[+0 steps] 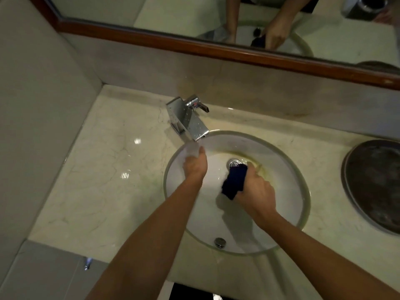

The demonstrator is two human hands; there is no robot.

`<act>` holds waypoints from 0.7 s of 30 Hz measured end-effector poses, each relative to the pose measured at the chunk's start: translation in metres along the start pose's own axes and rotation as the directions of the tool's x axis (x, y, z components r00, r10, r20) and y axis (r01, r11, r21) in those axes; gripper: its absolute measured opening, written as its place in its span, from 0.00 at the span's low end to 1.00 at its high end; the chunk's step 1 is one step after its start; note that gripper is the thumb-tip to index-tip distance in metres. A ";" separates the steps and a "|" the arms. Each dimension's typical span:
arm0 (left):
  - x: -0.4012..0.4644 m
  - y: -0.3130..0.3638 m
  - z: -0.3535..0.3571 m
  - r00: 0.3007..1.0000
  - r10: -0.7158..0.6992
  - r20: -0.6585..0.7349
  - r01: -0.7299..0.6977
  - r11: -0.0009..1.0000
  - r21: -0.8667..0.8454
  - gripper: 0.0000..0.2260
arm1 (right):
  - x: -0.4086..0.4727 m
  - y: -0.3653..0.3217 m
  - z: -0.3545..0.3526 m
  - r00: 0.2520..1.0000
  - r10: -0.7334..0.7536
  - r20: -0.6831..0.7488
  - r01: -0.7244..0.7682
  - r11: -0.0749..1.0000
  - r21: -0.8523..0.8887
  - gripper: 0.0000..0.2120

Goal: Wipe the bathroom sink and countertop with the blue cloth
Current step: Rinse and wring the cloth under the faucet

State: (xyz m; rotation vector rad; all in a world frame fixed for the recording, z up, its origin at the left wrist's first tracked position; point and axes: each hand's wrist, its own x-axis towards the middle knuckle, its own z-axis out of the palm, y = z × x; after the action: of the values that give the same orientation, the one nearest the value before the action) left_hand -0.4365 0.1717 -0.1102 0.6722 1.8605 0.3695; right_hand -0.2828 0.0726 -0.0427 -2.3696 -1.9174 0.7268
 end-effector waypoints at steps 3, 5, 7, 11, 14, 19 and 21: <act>-0.048 -0.010 0.005 0.892 -0.167 0.420 0.283 0.931 -0.231 0.34 | -0.011 0.010 -0.017 0.990 0.091 -0.112 -0.069 0.980 0.187 0.39; -0.079 -0.005 0.015 0.850 -0.091 0.519 0.285 0.908 -0.308 0.30 | -0.015 0.013 -0.025 0.983 0.076 -0.170 -0.036 0.973 0.227 0.40; -0.097 0.002 0.024 0.821 0.014 0.571 0.283 0.859 -0.427 0.25 | -0.020 0.015 -0.029 0.985 -0.006 -0.171 0.045 0.974 0.224 0.44; -0.114 0.013 0.026 0.877 0.126 0.464 0.179 0.810 -0.558 0.24 | -0.029 0.021 -0.041 0.981 -0.175 -0.078 0.192 0.883 0.428 0.47; -0.125 0.016 0.022 0.894 0.244 0.375 0.013 0.823 -0.568 0.19 | -0.033 0.029 -0.057 0.980 -0.160 0.116 -0.015 0.524 0.852 0.31; -0.162 0.029 0.020 0.862 0.349 0.368 -0.152 0.871 -0.468 0.16 | -0.034 0.035 -0.073 0.992 -0.022 0.125 -0.114 0.278 0.954 0.21; -0.169 0.031 0.019 0.846 0.410 0.341 -0.251 0.871 -0.423 0.15 | -0.037 0.042 -0.076 0.986 -0.054 0.161 -0.146 0.209 0.967 0.20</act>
State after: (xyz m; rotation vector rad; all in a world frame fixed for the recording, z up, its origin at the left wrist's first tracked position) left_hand -0.3644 0.0927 0.0262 0.7535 1.2112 0.7205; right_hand -0.2226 0.0493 0.0257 -1.4576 -0.7646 1.5623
